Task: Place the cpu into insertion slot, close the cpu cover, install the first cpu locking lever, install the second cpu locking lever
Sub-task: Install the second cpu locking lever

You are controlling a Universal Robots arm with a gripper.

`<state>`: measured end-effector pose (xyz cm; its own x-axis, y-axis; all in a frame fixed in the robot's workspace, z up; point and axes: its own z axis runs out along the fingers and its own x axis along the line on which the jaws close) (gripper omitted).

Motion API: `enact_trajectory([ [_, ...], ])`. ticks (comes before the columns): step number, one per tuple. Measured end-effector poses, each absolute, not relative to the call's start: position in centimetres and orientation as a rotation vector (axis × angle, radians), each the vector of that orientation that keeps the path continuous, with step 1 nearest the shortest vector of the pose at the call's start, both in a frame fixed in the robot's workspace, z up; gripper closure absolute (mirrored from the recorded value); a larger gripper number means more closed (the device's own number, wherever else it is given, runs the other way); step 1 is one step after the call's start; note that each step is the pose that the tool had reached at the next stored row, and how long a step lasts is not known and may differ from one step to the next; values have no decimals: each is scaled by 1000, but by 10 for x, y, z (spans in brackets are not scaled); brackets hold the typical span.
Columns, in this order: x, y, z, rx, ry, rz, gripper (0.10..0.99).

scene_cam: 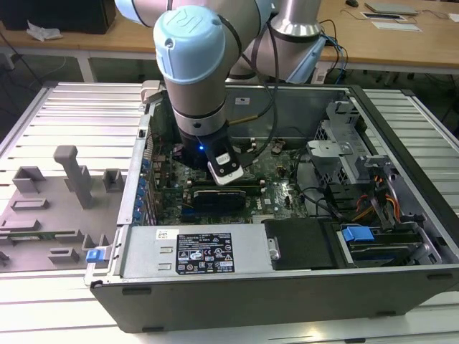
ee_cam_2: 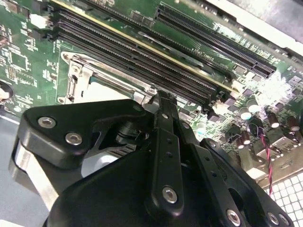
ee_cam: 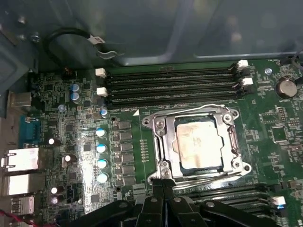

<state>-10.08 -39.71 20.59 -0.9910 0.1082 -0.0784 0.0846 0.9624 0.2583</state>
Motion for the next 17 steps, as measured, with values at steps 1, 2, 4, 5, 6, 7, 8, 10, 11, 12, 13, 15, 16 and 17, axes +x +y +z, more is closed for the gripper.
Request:
enact_trajectory([
  [1,-101,-397,205,149,3021,394,980],
  [2,-101,-396,204,149,3021,394,980],
  [4,-101,-395,203,148,3021,395,980],
  [5,-101,-395,202,148,3021,395,980],
  [6,-101,-393,201,148,3021,395,980],
  [7,-102,-392,201,148,3021,395,980],
  [8,-102,-391,200,148,3021,395,980],
  [10,-102,-390,200,147,3021,396,980],
  [11,-102,-390,199,147,3021,395,980],
  [12,-102,-389,198,147,3021,396,980],
  [13,-102,-389,197,147,3021,396,980],
  [15,-102,-389,197,147,3021,395,980],
  [16,-102,-389,197,147,3021,395,980],
  [17,-102,-389,197,147,3021,395,980],
])
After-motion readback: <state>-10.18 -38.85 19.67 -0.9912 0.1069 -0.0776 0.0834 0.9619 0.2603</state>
